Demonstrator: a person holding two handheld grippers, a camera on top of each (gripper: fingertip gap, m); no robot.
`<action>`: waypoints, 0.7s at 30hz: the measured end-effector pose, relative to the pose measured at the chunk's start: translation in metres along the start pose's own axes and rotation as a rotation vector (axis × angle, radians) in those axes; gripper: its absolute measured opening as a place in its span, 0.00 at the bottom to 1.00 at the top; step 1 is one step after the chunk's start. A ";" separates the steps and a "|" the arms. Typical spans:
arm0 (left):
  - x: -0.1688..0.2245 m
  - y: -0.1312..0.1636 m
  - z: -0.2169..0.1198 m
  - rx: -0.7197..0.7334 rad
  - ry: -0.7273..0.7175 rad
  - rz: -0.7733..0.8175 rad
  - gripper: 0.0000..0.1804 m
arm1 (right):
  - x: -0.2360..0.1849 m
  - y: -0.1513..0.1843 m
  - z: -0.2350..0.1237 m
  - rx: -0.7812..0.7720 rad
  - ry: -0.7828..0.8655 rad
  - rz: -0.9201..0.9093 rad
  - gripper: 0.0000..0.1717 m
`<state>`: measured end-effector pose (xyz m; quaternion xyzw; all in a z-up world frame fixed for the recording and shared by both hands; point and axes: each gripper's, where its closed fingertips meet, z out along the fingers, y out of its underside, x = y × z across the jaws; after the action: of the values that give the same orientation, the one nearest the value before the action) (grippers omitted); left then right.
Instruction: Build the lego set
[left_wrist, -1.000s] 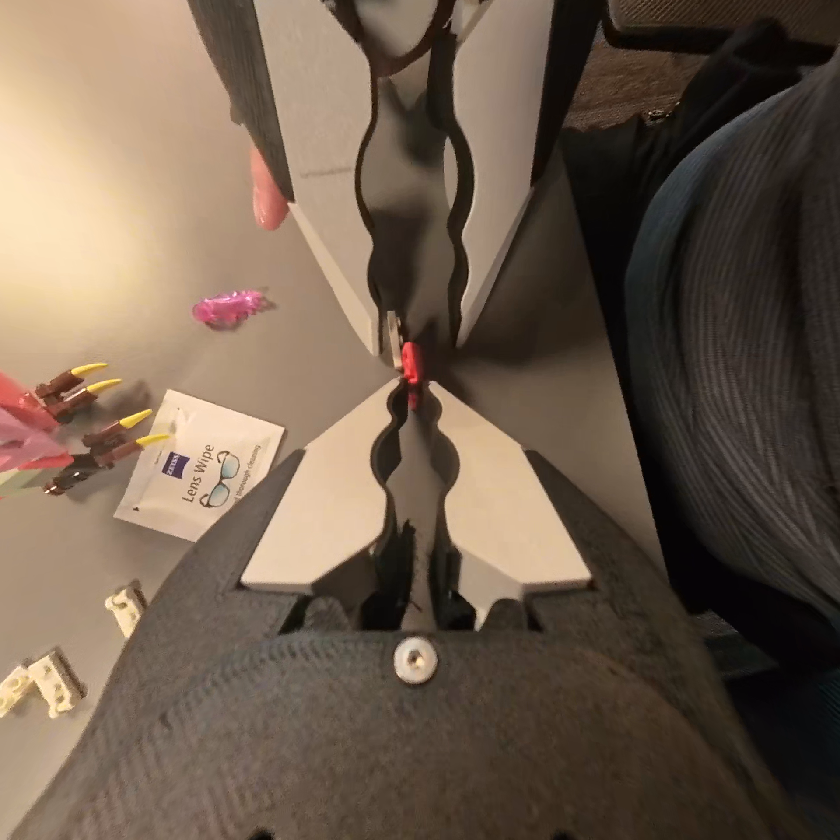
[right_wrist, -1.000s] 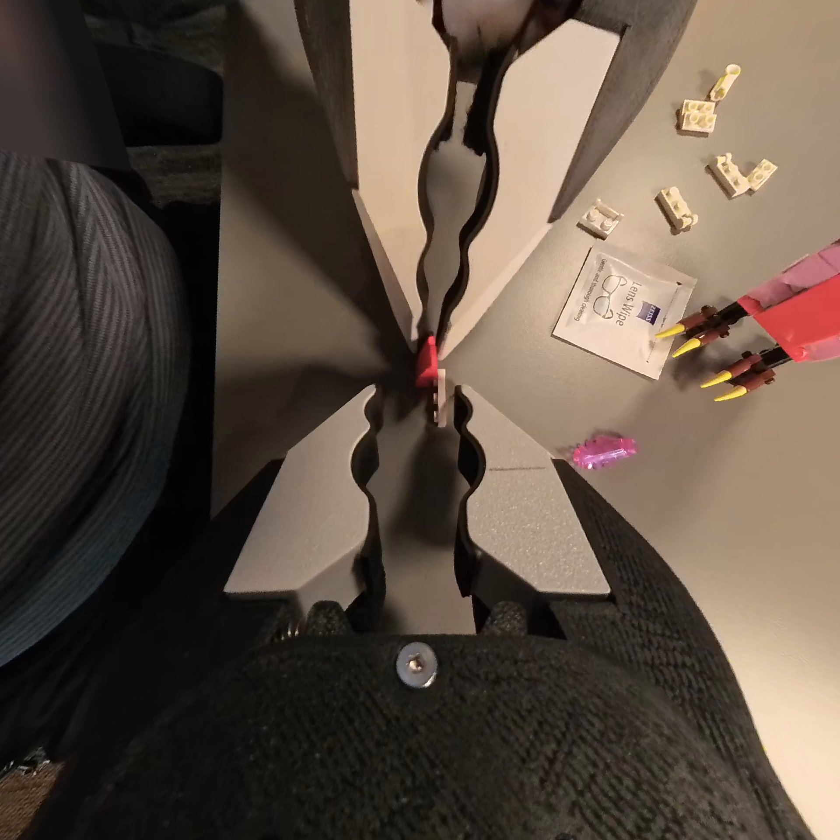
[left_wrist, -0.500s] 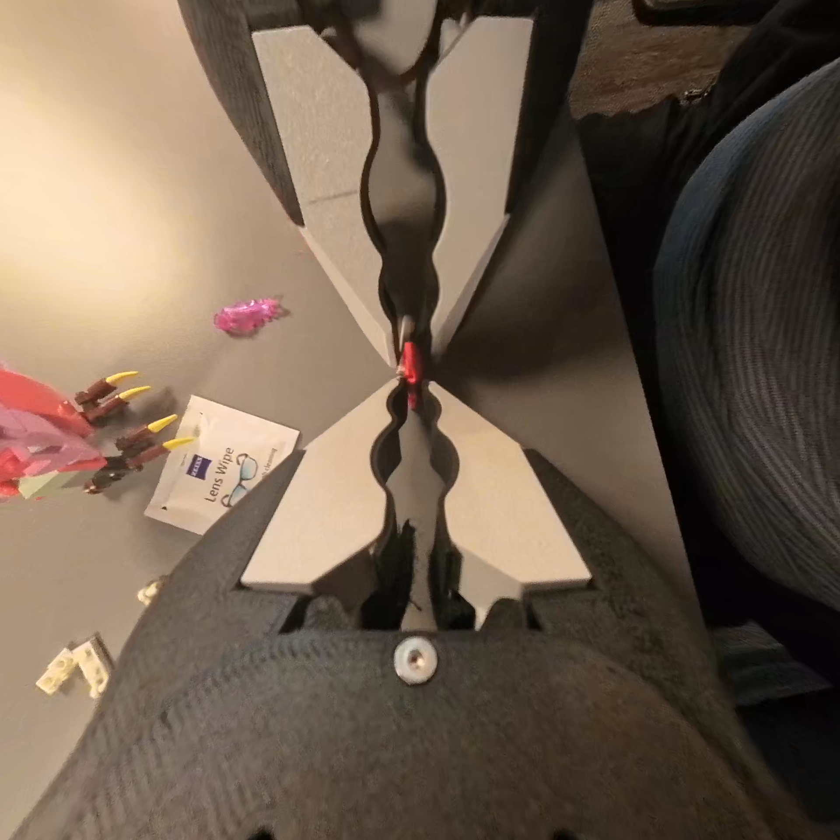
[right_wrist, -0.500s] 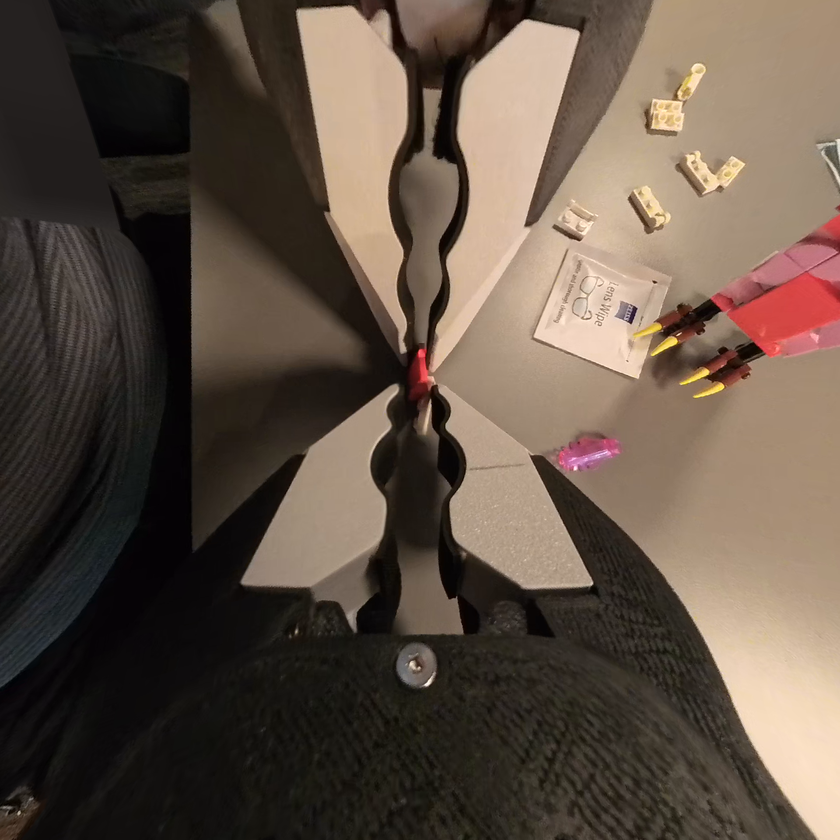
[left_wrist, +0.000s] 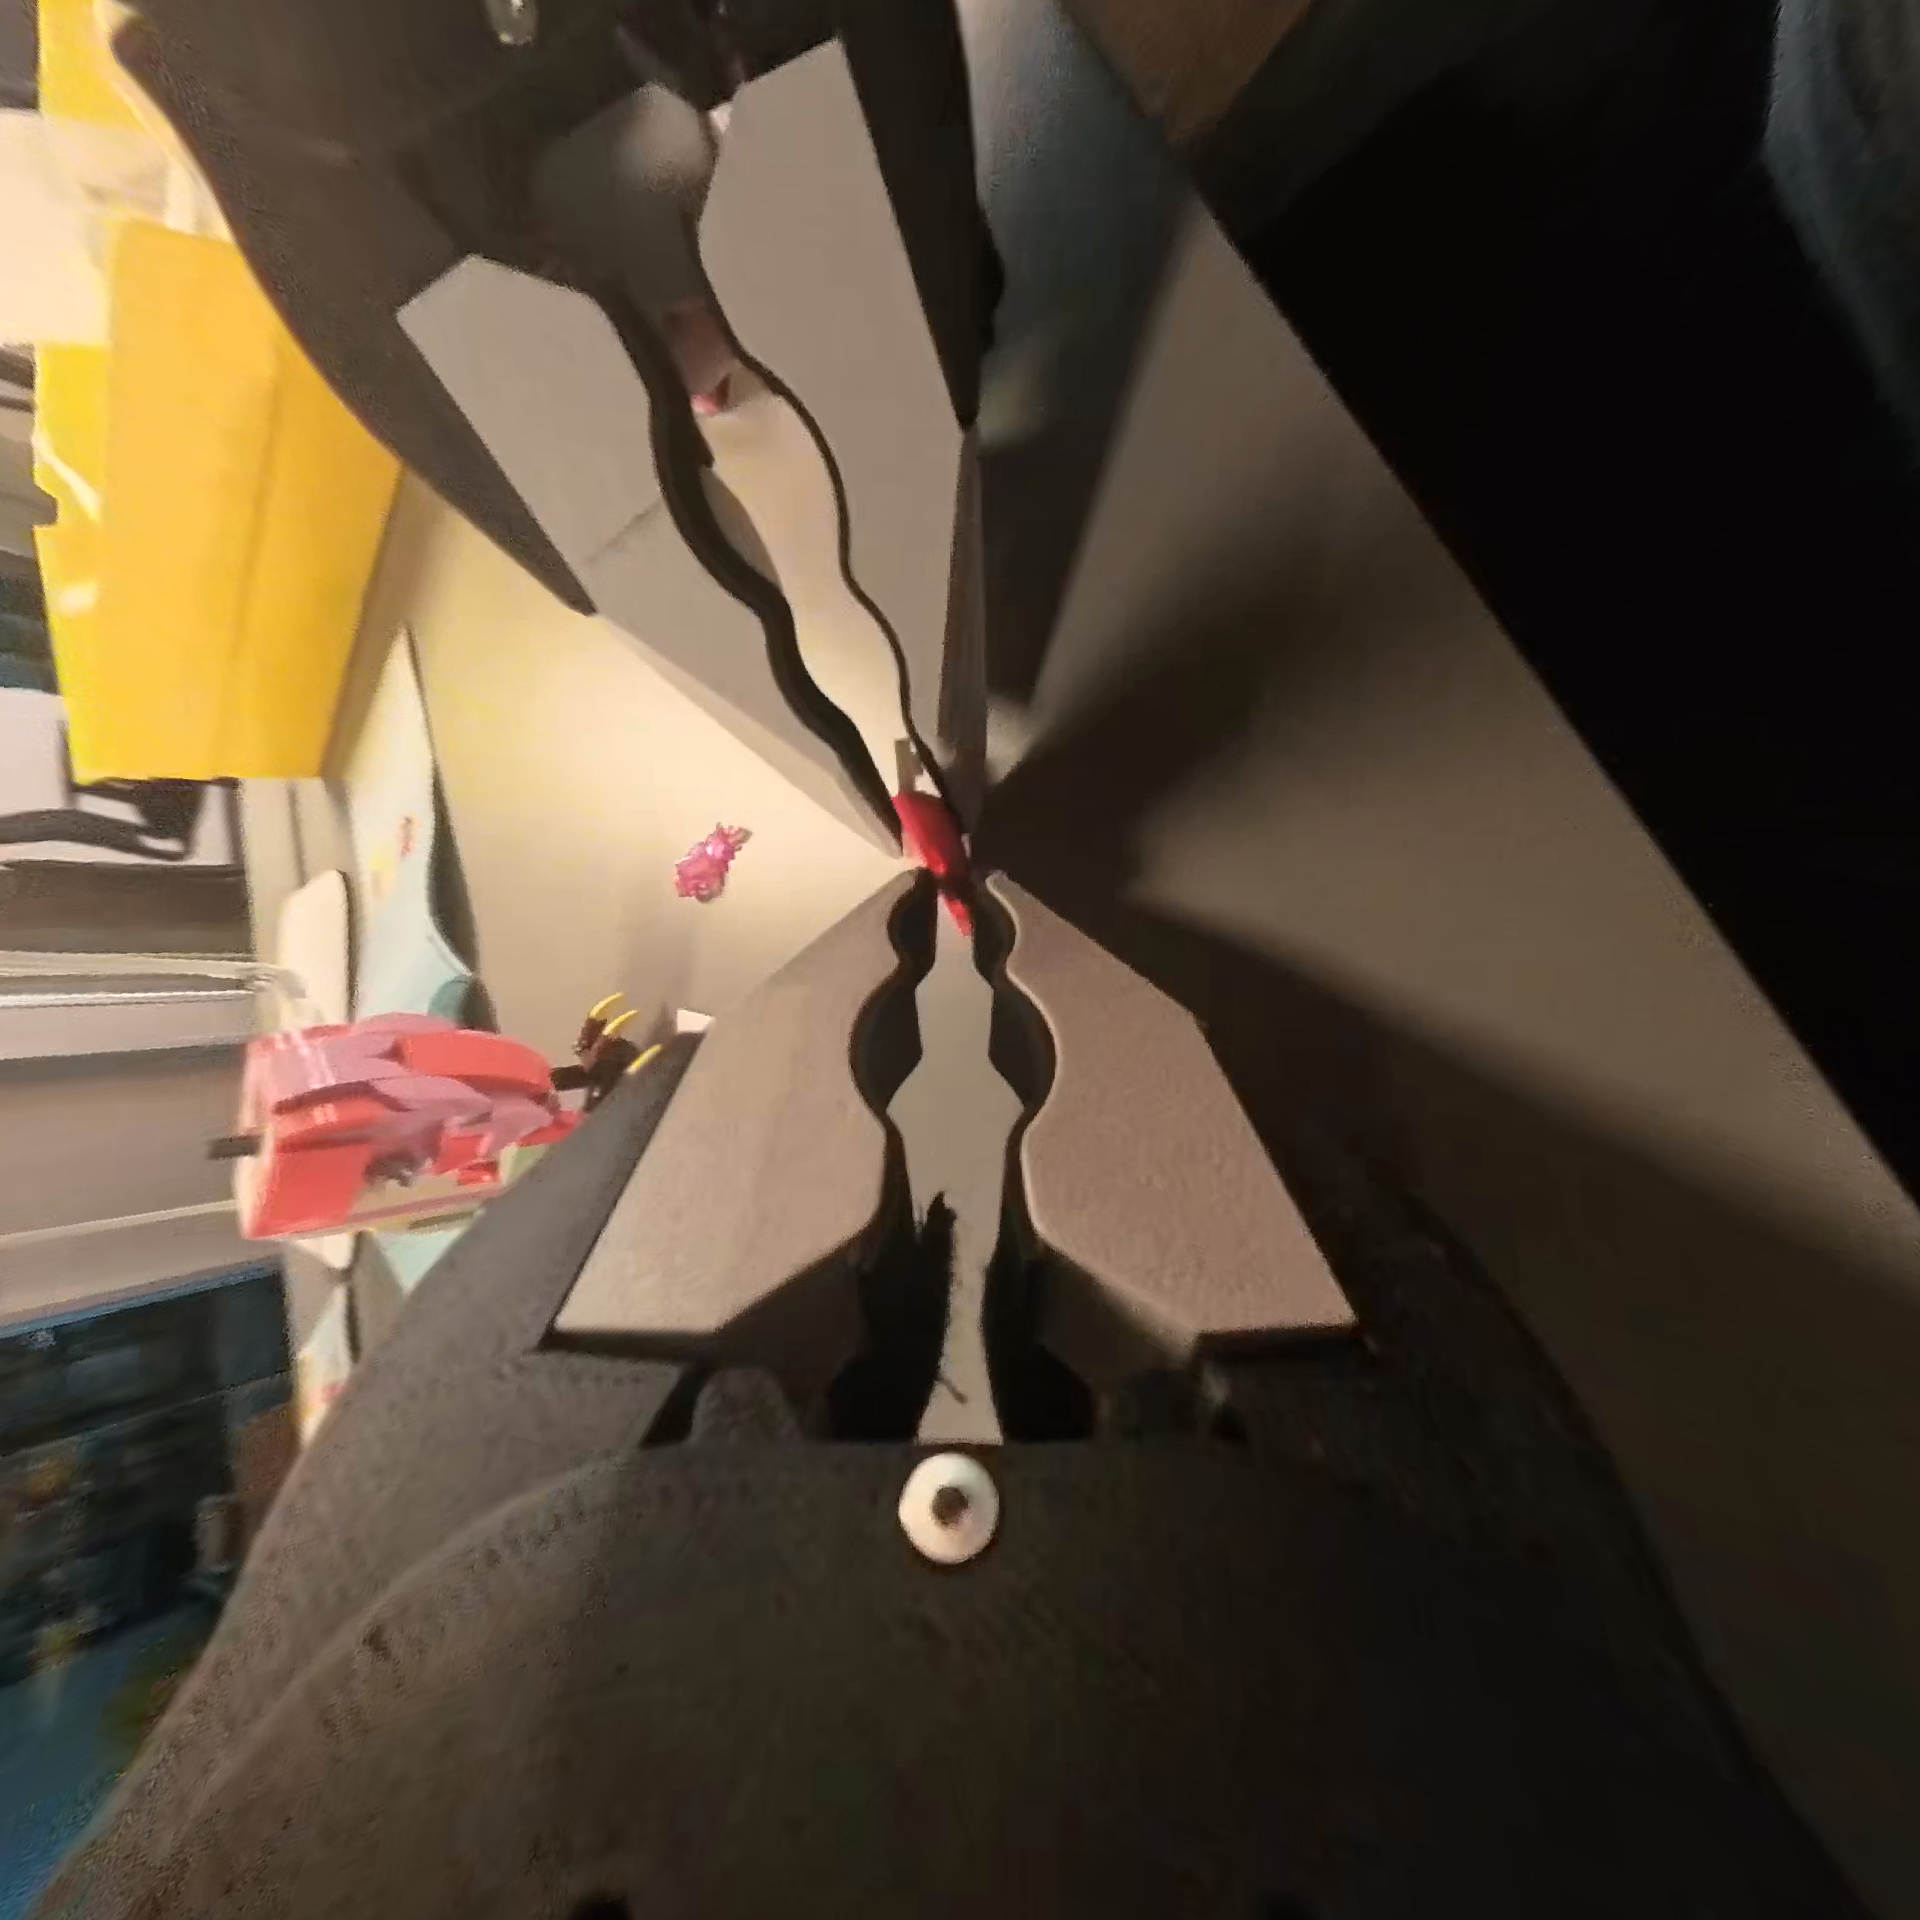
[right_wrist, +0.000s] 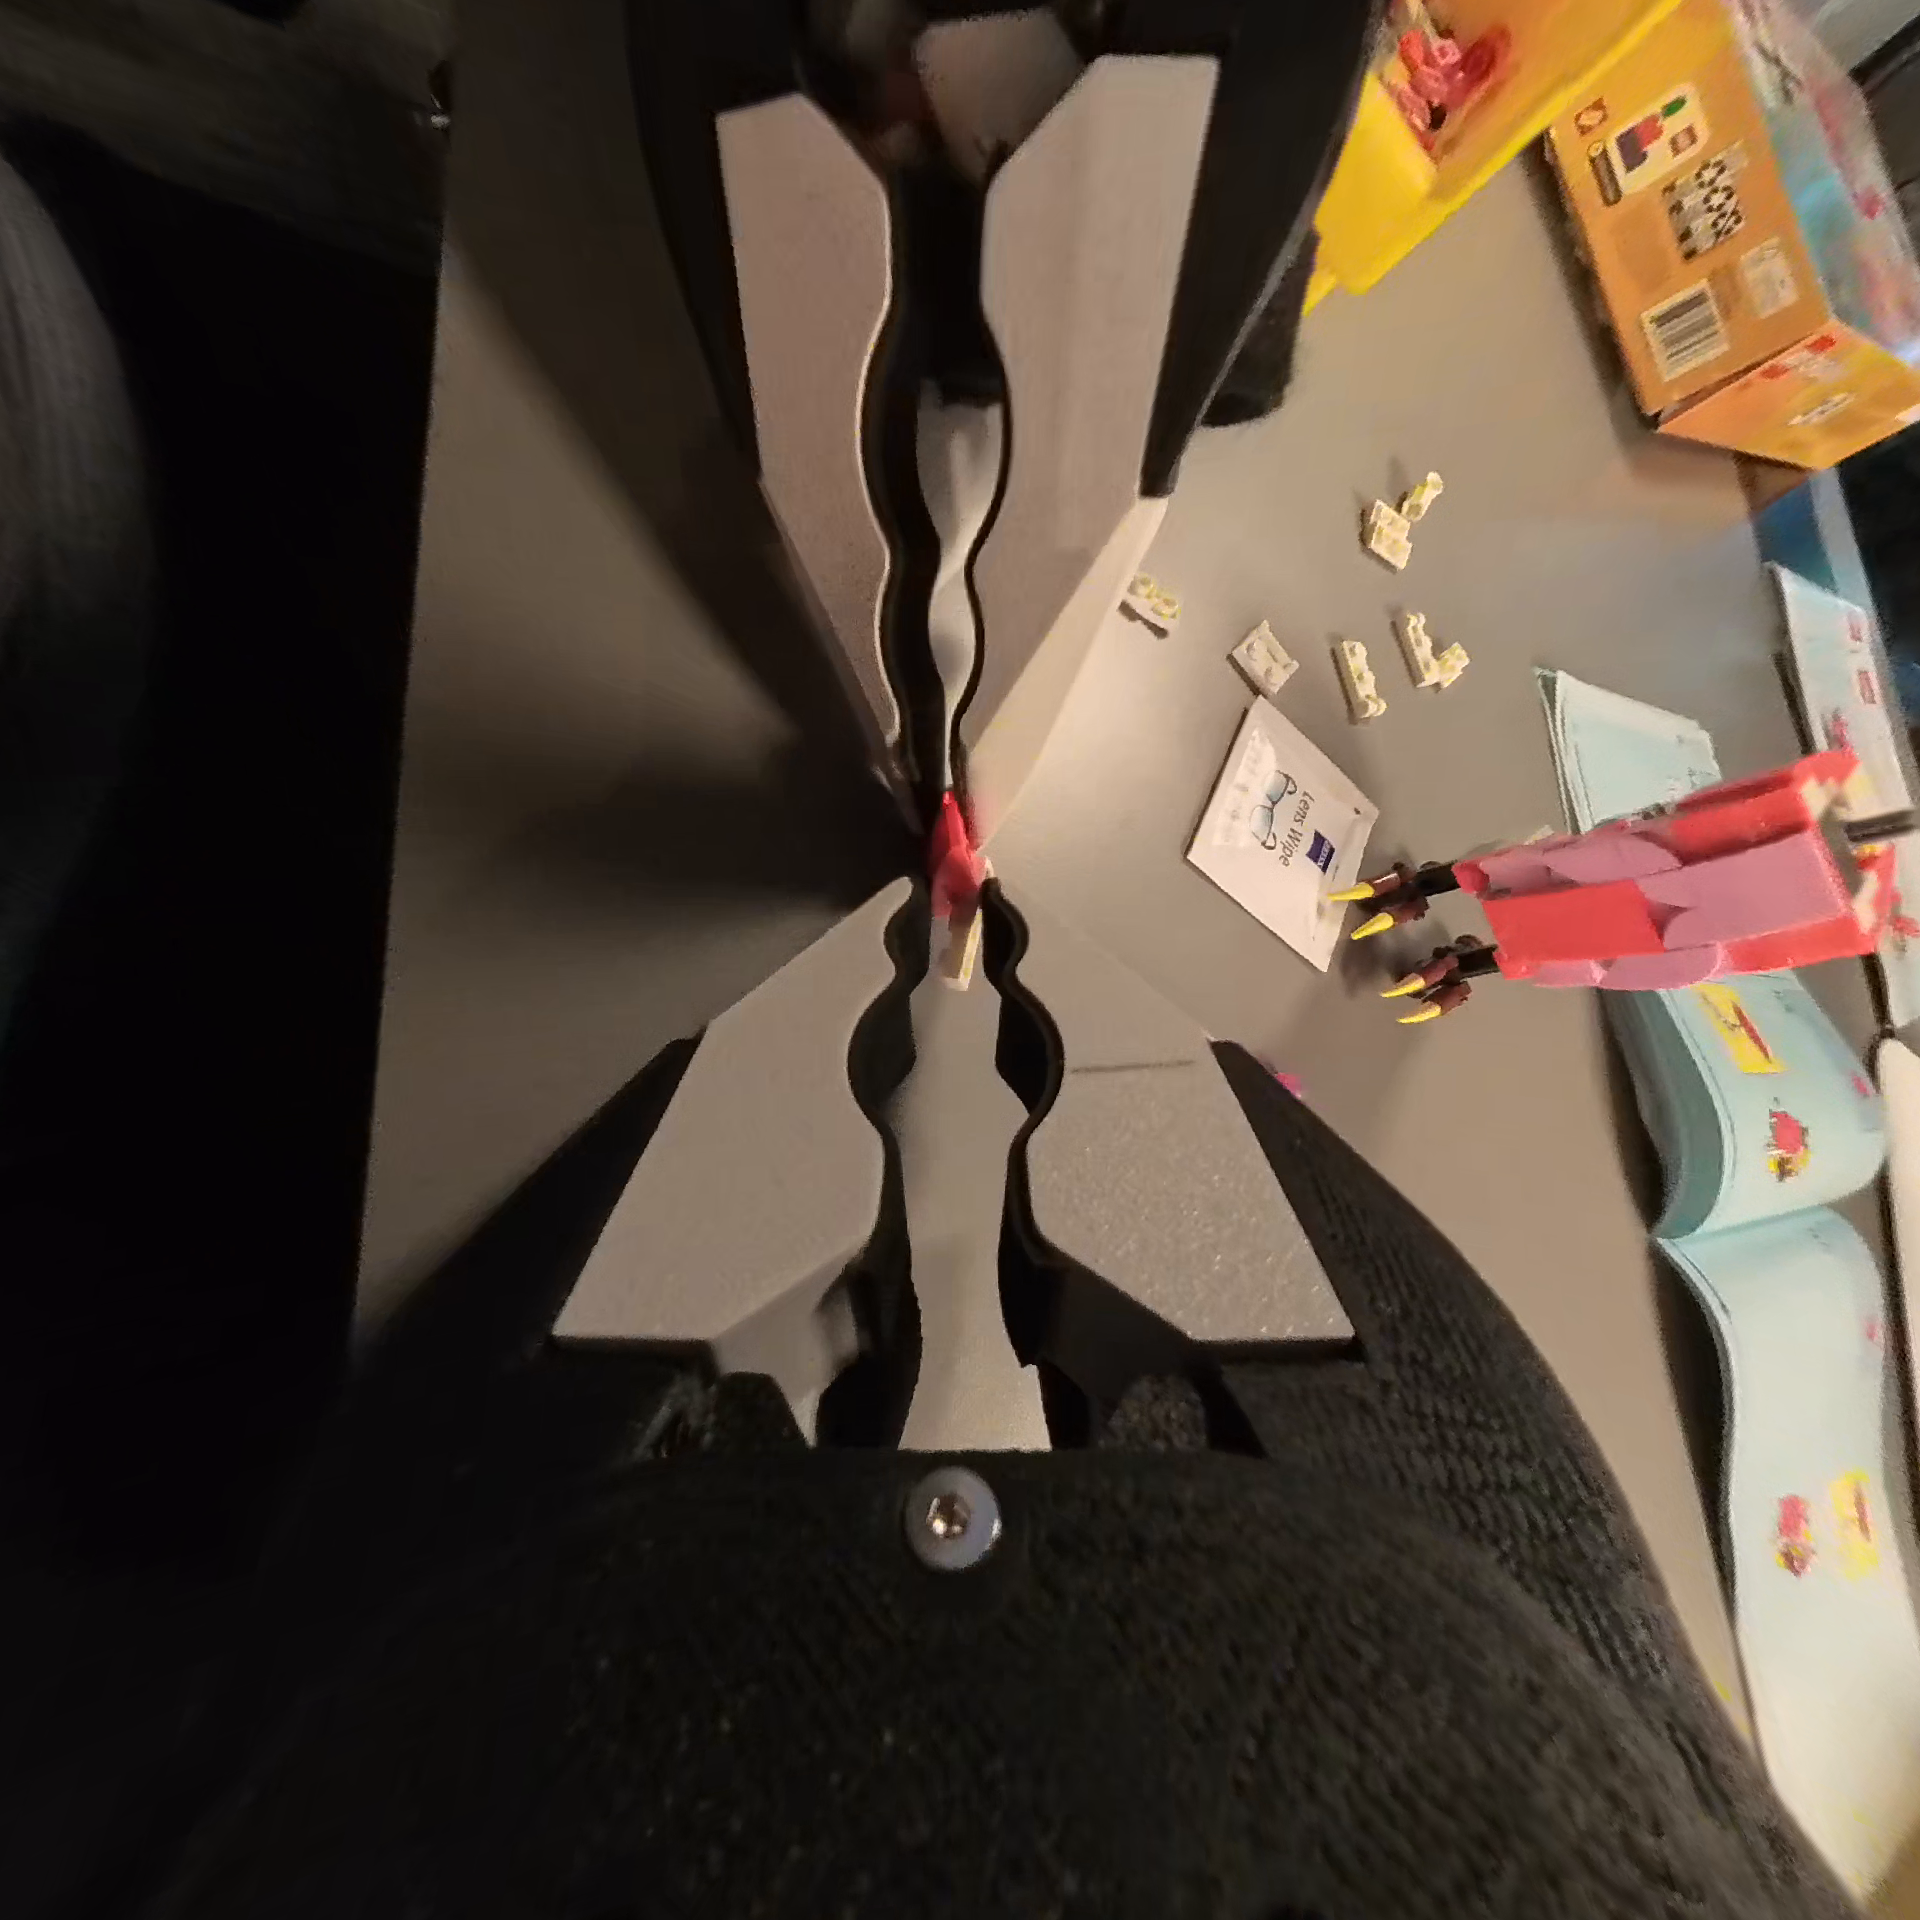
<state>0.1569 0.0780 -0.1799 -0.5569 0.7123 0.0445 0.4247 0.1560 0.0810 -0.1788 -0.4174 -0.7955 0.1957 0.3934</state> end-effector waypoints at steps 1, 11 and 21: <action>0.000 0.000 0.000 -0.005 -0.018 0.022 0.02 | 0.000 0.000 0.000 -0.006 0.004 -0.009 0.05; -0.002 0.001 0.000 -0.055 -0.104 0.100 0.02 | 0.001 0.000 0.000 -0.085 0.012 -0.003 0.05; -0.008 0.006 0.000 -0.150 -0.174 0.176 0.02 | 0.009 0.002 0.002 -0.177 0.071 -0.218 0.04</action>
<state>0.1523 0.0863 -0.1771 -0.5166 0.7136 0.1829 0.4364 0.1522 0.0898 -0.1772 -0.3681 -0.8359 0.0659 0.4018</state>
